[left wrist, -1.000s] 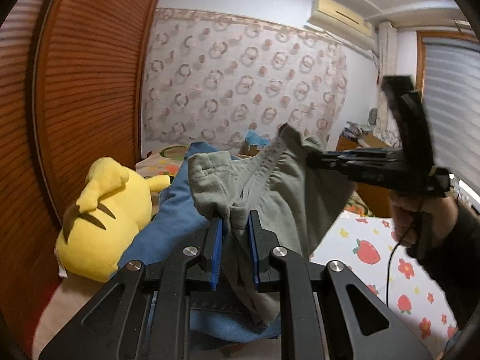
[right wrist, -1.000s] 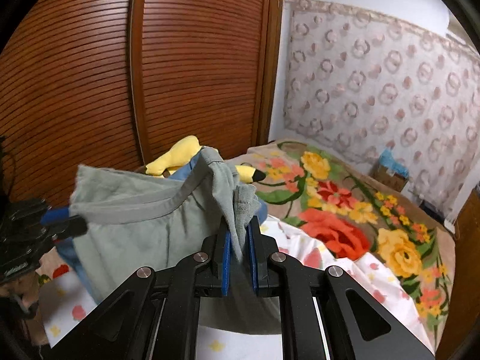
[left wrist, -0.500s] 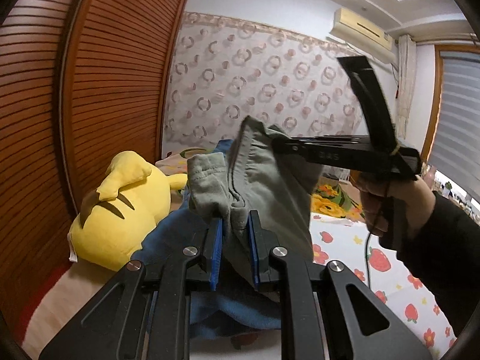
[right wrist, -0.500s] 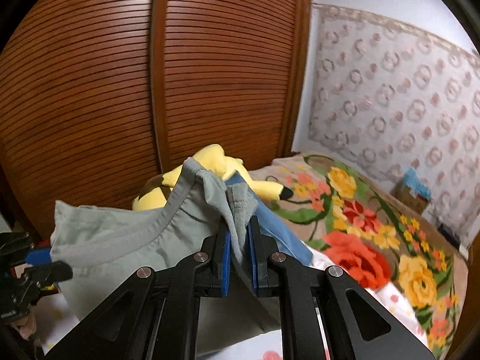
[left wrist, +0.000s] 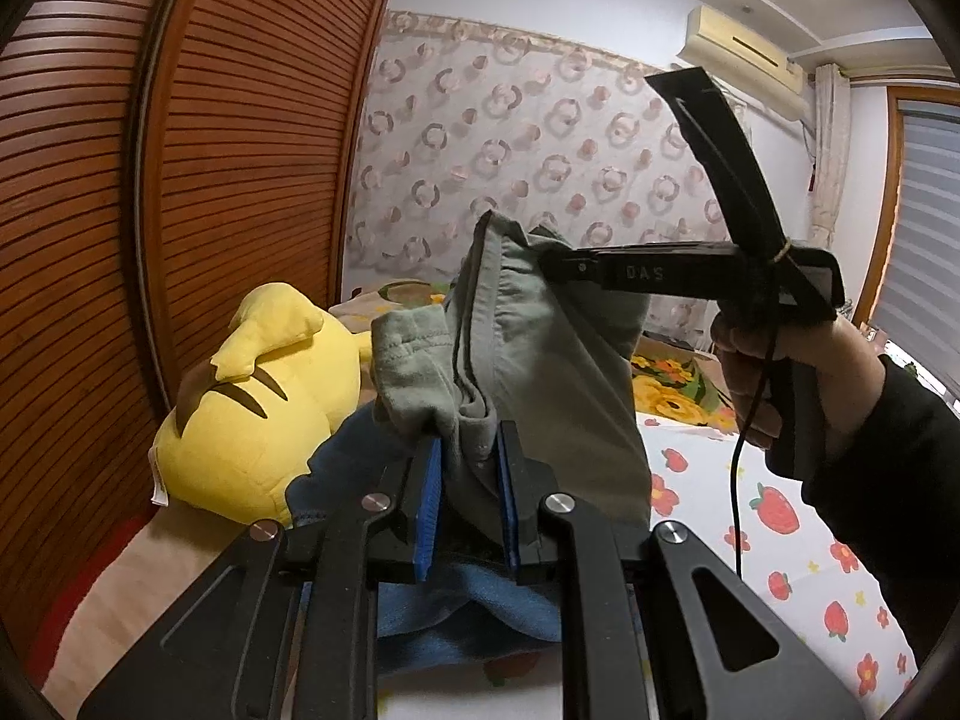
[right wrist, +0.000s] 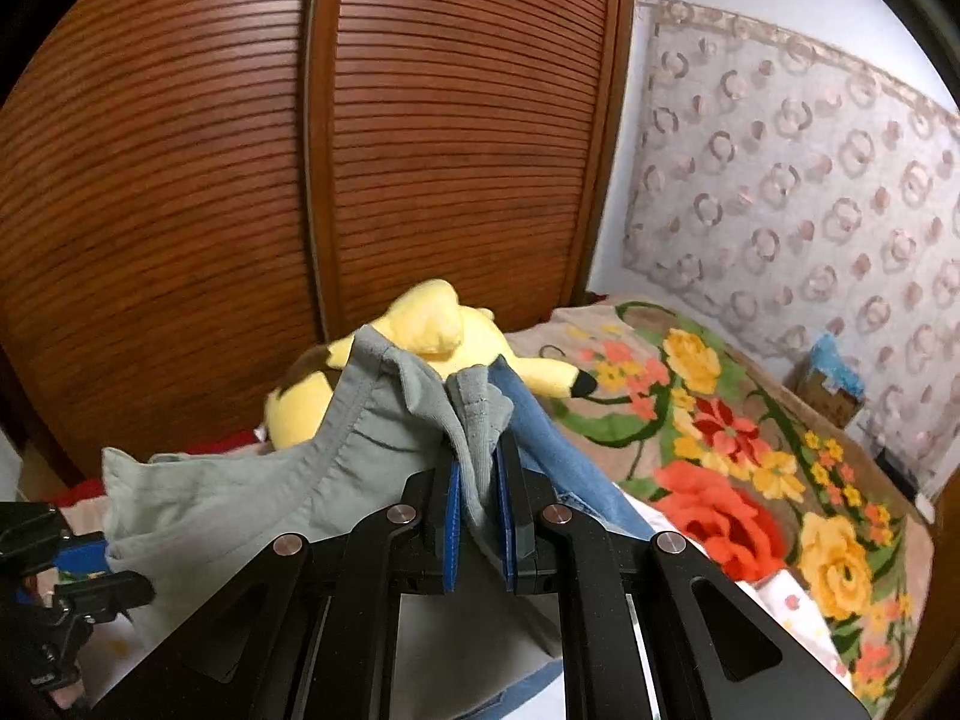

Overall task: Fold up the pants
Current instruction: 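Carry the held pants with the right tool onto the folded denim stack, then lower the pants onto the denim stack and open the right tool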

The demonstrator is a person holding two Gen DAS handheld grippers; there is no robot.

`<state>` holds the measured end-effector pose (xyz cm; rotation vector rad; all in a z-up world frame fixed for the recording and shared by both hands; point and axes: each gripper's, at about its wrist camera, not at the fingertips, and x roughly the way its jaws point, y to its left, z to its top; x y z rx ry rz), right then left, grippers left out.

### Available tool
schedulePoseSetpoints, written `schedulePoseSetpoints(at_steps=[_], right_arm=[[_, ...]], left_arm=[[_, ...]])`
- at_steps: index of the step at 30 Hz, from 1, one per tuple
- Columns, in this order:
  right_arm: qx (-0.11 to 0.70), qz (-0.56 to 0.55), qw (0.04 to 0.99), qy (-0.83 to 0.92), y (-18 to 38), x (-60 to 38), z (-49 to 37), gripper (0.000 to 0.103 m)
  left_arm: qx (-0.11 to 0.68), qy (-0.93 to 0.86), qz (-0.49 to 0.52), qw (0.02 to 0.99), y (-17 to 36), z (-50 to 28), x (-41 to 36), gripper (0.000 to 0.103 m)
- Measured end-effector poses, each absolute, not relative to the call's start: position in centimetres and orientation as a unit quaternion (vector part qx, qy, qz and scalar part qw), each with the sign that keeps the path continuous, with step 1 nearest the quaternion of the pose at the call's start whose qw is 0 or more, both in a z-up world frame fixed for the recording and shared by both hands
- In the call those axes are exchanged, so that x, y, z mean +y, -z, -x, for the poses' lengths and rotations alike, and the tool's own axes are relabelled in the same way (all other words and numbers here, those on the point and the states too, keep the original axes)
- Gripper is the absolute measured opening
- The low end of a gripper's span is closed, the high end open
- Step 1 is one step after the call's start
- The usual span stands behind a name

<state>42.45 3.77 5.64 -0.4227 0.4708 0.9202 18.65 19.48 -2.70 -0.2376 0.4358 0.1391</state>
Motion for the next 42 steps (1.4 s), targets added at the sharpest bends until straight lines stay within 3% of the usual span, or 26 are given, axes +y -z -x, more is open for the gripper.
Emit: schedulePoseSetpoints(at_steps=[3,6,8,11,18,26,39,42], right_arm=[[0.256,0.163,0.853,-0.425,-5.9,3.8,-42.9,0.011],[0.251,0.158,0.858,-0.419,-6.3,3.9,-42.5,0.026],[0.250,0.155,0.863,-0.411,-6.4,3.8,-42.5,0.030],[0.252,0.136,0.862,-0.419,-6.4,3.0,-42.4,0.030],[0.283,0.153,0.843,-0.432,-3.8,1.9,-43.4,0.030],[0.309,0.142,0.855,-0.392,-2.2,1.6,-46.1,0.030],[0.291,0.103,0.858,-0.411,-3.9,-1.3,-40.5,0.030],[0.284,0.098,0.860,-0.411,-4.1,-2.4,-38.2,0.030]], left_arm=[[0.218,-0.071,0.114,0.967,2.8,-18.7,19.5,0.017],[0.221,-0.071,0.116,0.966,2.9,-18.8,19.5,0.017],[0.225,-0.072,0.118,0.964,3.0,-18.9,19.6,0.017],[0.230,-0.072,0.122,0.963,3.0,-18.9,19.7,0.018],[0.226,-0.075,0.108,0.965,2.5,-18.4,19.9,0.033],[0.283,-0.101,0.106,0.948,4.7,-19.4,21.2,0.033],[0.276,-0.102,0.090,0.951,3.0,-17.1,20.2,0.033],[0.274,-0.096,0.081,0.953,2.5,-16.3,19.6,0.041]])
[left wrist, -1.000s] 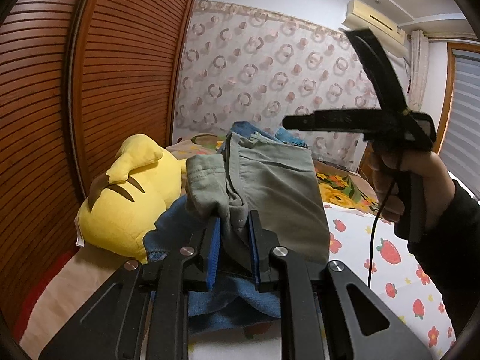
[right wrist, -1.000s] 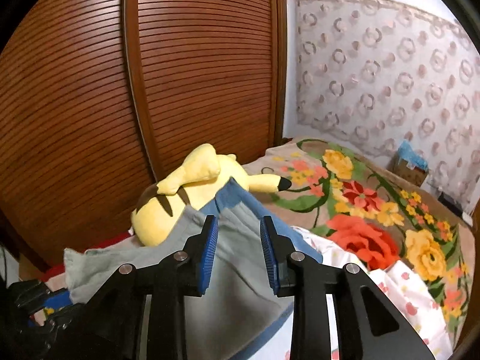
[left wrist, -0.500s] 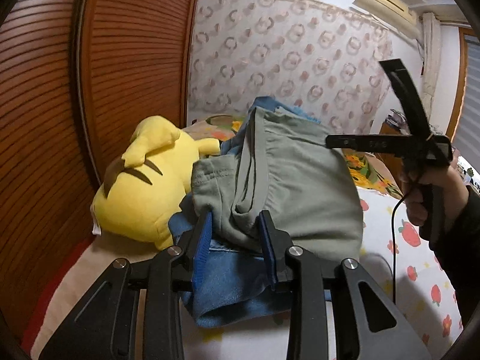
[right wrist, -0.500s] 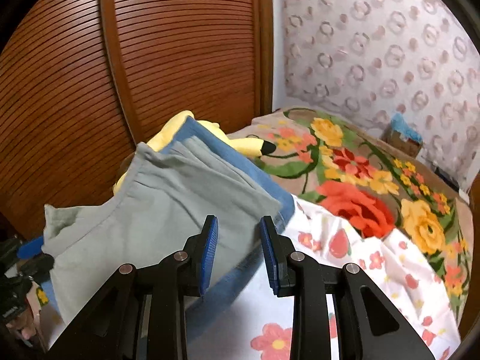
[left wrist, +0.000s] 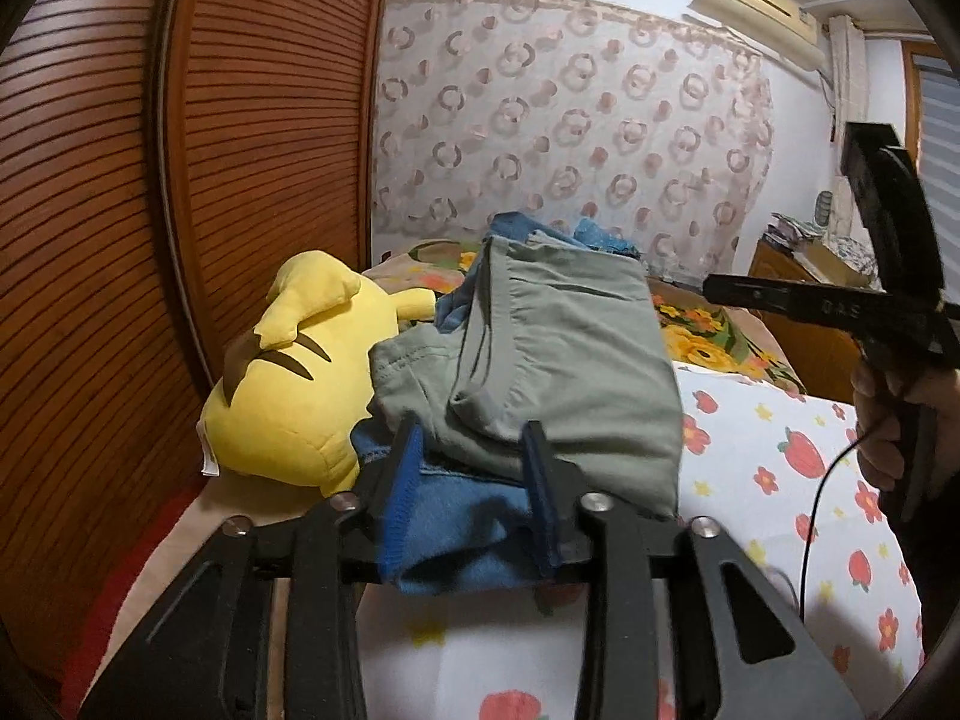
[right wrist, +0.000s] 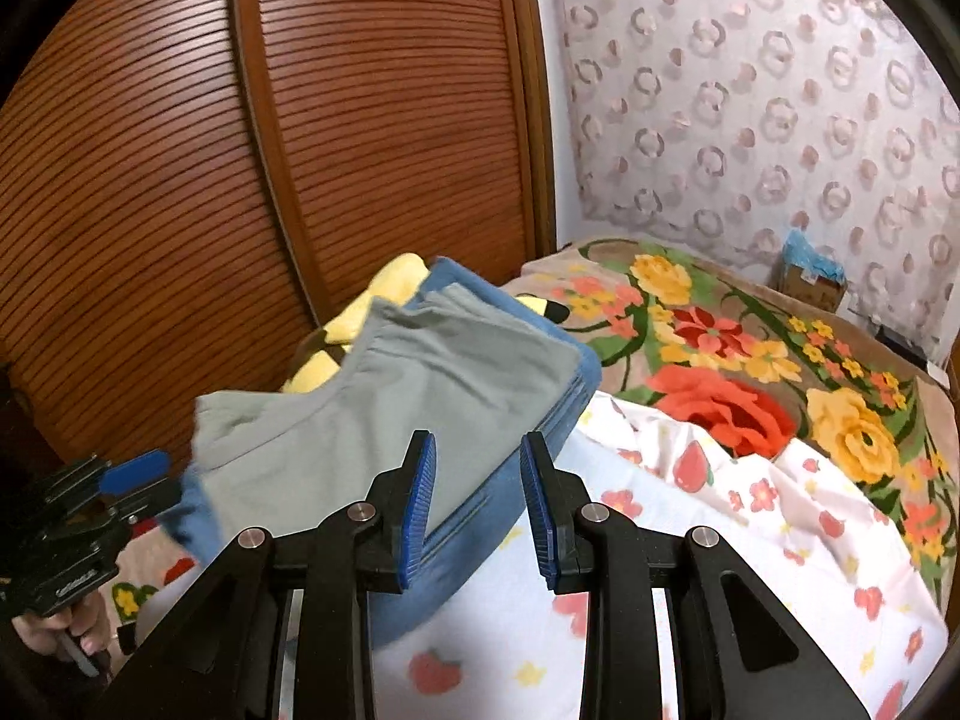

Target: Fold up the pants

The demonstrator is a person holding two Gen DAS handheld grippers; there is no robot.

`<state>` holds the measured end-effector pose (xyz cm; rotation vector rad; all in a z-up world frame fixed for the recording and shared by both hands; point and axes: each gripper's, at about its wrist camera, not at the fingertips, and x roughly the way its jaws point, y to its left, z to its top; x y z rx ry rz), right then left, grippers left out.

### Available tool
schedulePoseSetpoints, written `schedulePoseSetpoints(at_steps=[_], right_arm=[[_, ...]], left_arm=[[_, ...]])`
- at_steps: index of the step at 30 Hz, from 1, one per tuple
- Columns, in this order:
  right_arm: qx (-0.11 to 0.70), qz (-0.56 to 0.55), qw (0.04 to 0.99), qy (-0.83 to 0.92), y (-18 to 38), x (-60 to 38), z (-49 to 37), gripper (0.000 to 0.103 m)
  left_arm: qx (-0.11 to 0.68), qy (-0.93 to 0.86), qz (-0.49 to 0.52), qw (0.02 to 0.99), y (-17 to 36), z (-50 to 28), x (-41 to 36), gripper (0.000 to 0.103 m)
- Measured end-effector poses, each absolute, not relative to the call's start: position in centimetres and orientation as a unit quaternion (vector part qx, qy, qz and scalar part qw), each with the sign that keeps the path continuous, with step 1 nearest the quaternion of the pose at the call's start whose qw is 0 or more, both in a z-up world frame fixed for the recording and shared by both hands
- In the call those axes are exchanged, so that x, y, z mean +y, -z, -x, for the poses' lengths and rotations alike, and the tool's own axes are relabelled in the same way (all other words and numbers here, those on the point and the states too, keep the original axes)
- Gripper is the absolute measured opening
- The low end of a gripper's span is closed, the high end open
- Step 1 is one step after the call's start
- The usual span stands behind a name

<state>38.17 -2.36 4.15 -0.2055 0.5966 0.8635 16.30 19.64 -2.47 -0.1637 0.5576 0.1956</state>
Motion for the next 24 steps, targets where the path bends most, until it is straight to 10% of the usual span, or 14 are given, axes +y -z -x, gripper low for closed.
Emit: schedulePoseSetpoints(at_steps=[6,10,17,24], right_arm=[[0.270,0.091,0.865,-0.413,-4.2,-4.5,-34.0,0.030],[0.265,0.086,0.869,-0.408,-4.2,-6.1,-31.7,0.030],[0.259,0.083,0.878,-0.394,-4.4,-8.8,-28.0,0.030],[0.248,0.082,0.888,-0.377,-4.7,-10.4,-24.5,0.054]], left_arm=[[0.274,-0.079,0.067,0.956,1.8,-14.9,18.3,0.047],[0.266,-0.063,0.063,0.960,1.4,-13.9,17.2,0.079],[0.263,-0.033,0.054,0.963,0.8,-12.4,15.5,0.086],[0.264,-0.020,0.045,0.963,0.6,-10.9,13.5,0.087]])
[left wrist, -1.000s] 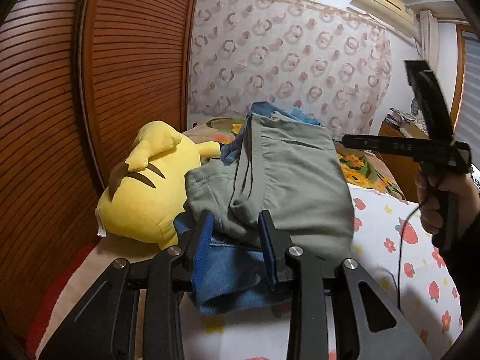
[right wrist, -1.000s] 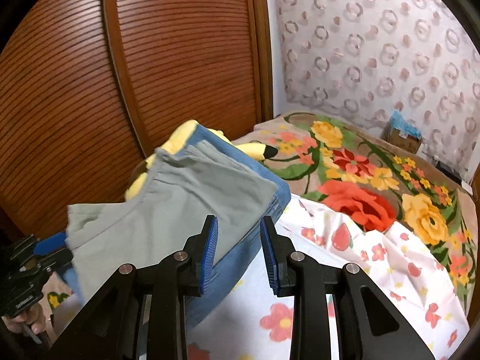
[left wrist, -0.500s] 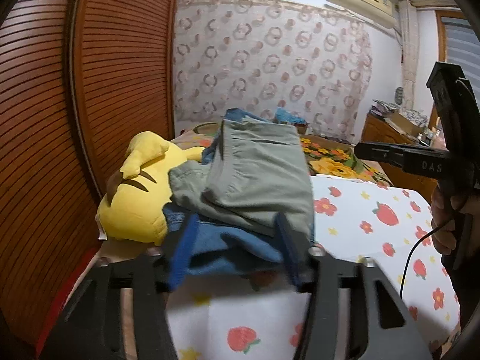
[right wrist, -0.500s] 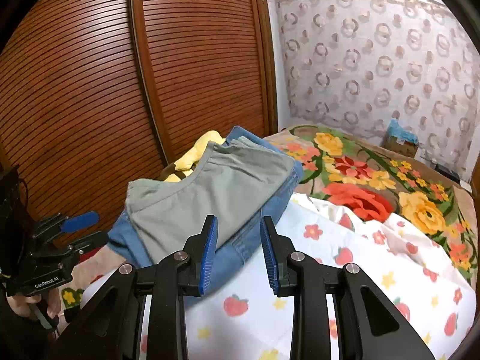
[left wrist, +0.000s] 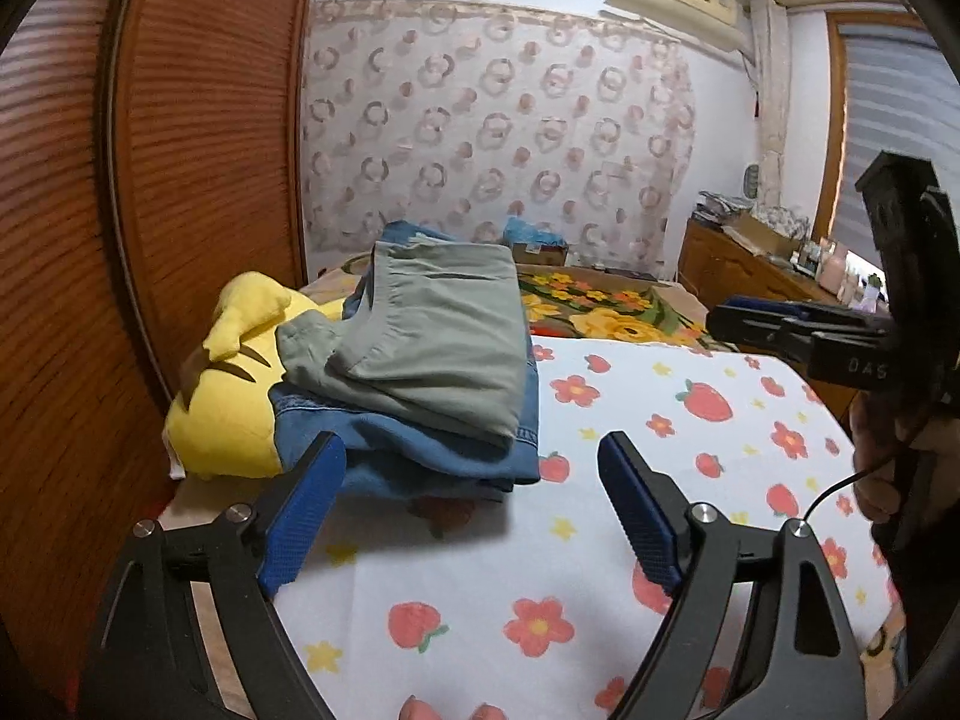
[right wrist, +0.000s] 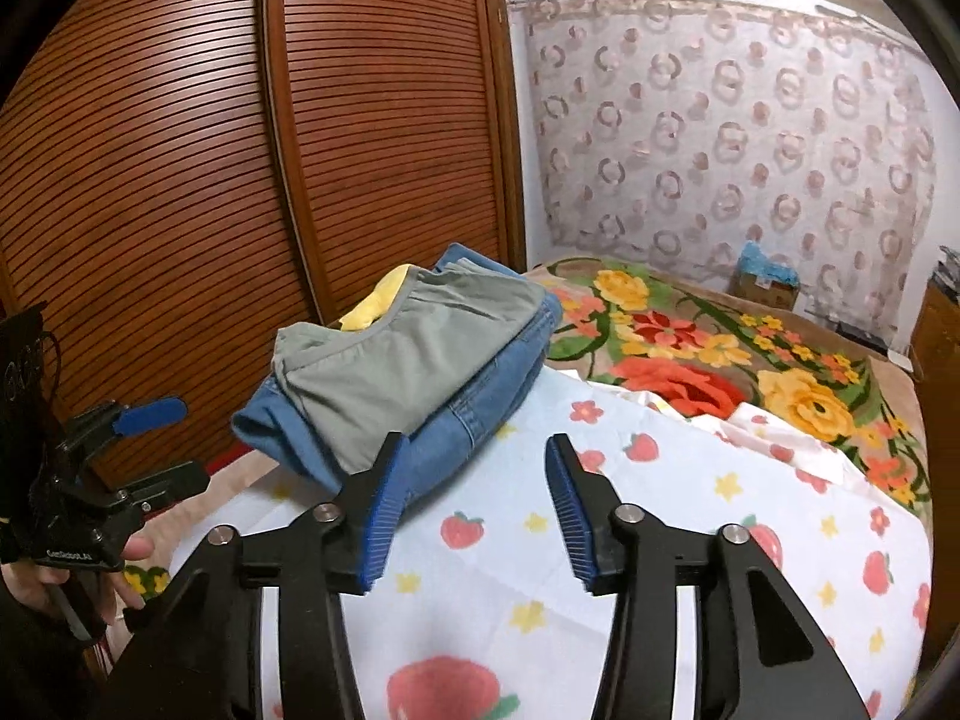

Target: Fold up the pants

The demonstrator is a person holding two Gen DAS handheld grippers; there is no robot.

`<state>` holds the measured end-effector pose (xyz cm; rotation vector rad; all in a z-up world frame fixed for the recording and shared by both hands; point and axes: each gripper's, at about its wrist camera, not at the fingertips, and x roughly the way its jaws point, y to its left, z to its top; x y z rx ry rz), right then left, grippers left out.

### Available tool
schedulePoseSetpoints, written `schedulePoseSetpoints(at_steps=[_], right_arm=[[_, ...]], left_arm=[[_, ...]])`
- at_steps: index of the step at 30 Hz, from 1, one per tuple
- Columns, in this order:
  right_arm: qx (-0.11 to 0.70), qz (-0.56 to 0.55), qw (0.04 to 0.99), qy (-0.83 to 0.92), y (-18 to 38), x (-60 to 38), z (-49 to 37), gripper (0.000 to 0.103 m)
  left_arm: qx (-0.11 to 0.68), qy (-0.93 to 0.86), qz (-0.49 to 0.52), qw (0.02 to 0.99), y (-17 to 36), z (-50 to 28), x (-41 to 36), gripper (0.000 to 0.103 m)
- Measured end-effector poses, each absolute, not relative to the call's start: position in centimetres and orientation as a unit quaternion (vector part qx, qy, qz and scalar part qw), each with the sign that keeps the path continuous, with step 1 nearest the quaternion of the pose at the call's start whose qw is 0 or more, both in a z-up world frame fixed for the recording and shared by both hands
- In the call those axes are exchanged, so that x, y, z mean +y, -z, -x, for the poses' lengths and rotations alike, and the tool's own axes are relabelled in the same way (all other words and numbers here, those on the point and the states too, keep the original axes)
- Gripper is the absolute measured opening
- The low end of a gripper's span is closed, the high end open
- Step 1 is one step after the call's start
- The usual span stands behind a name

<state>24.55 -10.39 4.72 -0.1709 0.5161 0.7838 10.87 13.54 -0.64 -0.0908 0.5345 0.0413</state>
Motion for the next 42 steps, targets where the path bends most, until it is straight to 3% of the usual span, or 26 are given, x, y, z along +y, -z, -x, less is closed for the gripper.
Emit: schedulePoseSetpoints(at_steps=[6,31,36,42], right_arm=[[0.240,0.080,0.897,-0.362,-4.8,-11.9,-21.0,0.064],[0.229,0.034,0.941,-0.247,-4.4,-16.9,-9.4,0.065],[0.225,0.023,0.949,-0.220,-4.7,-17.3,-7.9,0.071],[0.211,0.003,0.959,-0.190,-5.6,-17.8,-6.0,0.072]], left_arm=[[0.257,0.002,0.037,0.966,0.5,-9.4,11.8,0.087],[0.249,0.050,0.022,0.967,-0.2,-6.8,4.2,0.087],[0.247,0.053,0.018,0.967,-0.4,-6.6,3.4,0.087],[0.245,0.056,0.012,0.968,-1.3,-6.4,2.3,0.087]])
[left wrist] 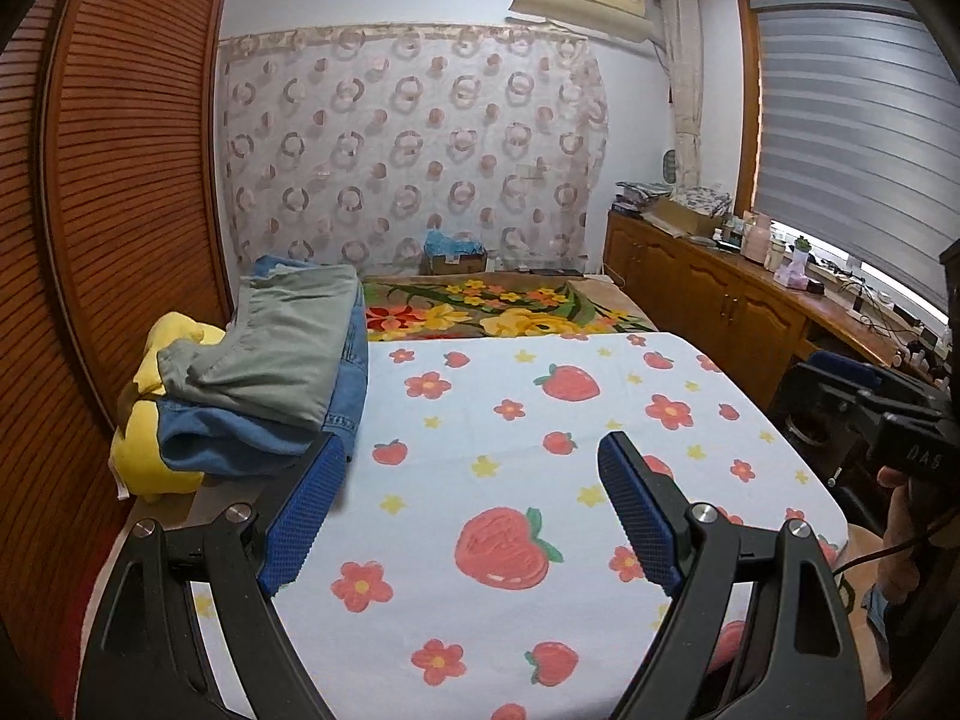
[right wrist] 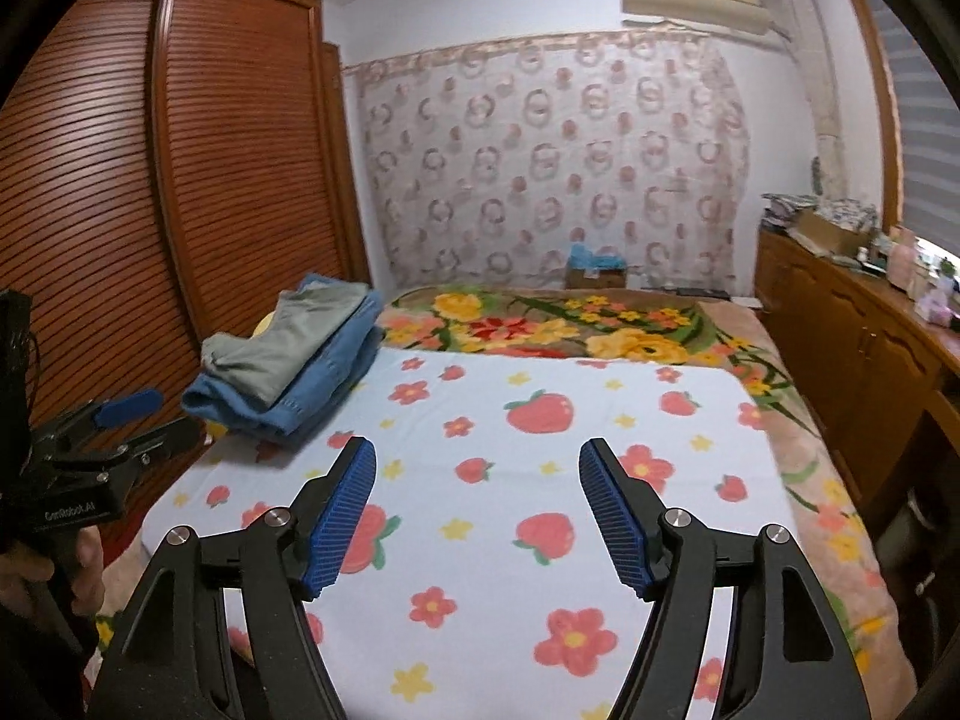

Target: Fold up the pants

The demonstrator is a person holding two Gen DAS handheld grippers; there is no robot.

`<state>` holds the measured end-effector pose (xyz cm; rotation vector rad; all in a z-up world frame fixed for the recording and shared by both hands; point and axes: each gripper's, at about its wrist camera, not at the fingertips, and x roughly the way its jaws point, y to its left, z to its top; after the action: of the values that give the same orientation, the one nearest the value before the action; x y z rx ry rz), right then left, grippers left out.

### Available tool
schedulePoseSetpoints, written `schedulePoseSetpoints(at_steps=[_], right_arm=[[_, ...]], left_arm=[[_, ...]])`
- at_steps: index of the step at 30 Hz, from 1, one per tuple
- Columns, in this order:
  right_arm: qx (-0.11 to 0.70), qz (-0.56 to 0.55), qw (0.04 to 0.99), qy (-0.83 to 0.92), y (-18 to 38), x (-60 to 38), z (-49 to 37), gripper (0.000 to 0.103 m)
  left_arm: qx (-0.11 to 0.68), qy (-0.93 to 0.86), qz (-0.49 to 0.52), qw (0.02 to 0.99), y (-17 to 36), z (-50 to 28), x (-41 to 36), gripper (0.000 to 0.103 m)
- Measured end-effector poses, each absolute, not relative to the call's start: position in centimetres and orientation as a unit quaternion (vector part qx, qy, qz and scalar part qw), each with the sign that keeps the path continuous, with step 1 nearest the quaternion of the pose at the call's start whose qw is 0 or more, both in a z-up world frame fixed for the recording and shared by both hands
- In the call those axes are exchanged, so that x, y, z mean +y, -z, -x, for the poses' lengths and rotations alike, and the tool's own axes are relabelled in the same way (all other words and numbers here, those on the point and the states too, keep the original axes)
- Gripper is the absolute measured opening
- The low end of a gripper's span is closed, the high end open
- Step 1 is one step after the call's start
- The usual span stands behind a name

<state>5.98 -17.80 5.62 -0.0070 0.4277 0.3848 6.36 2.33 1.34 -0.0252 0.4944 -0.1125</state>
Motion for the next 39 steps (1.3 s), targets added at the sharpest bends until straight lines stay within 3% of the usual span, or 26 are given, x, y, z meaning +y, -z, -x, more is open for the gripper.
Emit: schedulePoseSetpoints(at_steps=[18,39], right_arm=[[0.173,0.002,0.974,-0.146,-6.6,-16.6,-1.3,0.073],[0.164,0.005,0.976,-0.142,-6.2,-17.1,-1.2,0.073]], left_arm=[[0.215,0.051,0.015,0.975,-6.0,-5.2,2.9,0.087],[0.210,0.048,0.014,0.976,-6.2,-4.8,3.1,0.087]])
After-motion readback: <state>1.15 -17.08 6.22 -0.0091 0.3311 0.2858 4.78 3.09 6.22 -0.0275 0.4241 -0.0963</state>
